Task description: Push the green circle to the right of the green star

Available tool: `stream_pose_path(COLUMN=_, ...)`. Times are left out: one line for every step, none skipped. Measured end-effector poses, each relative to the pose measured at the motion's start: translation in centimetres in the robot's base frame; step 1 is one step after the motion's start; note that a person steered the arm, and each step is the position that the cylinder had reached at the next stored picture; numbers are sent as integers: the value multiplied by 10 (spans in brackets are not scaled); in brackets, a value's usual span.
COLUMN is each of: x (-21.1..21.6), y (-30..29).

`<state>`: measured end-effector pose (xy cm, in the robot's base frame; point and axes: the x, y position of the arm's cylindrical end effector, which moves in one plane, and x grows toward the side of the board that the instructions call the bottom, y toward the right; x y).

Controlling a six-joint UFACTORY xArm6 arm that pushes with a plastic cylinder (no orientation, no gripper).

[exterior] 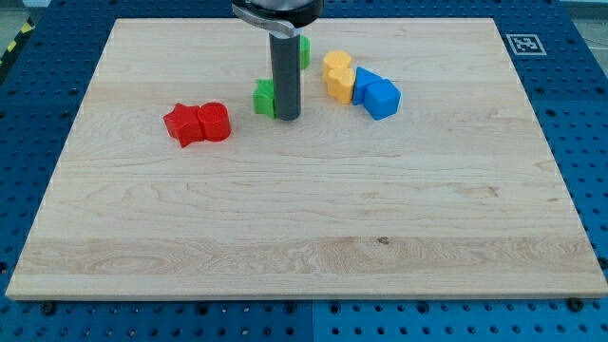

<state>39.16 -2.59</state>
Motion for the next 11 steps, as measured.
stream_pose_path(x=0, y=-6)
stream_pose_path(x=-17, y=-11)
stream_pose_path(x=-8, y=-23)
stream_pose_path(x=-13, y=-36)
stream_pose_path(x=-48, y=-42)
stream_pose_path(x=-55, y=-42)
stream_pose_path(x=-83, y=-42)
stream_pose_path(x=-85, y=-42)
stream_pose_path(x=-78, y=-42)
stream_pose_path(x=-77, y=-42)
stream_pose_path(x=-78, y=-33)
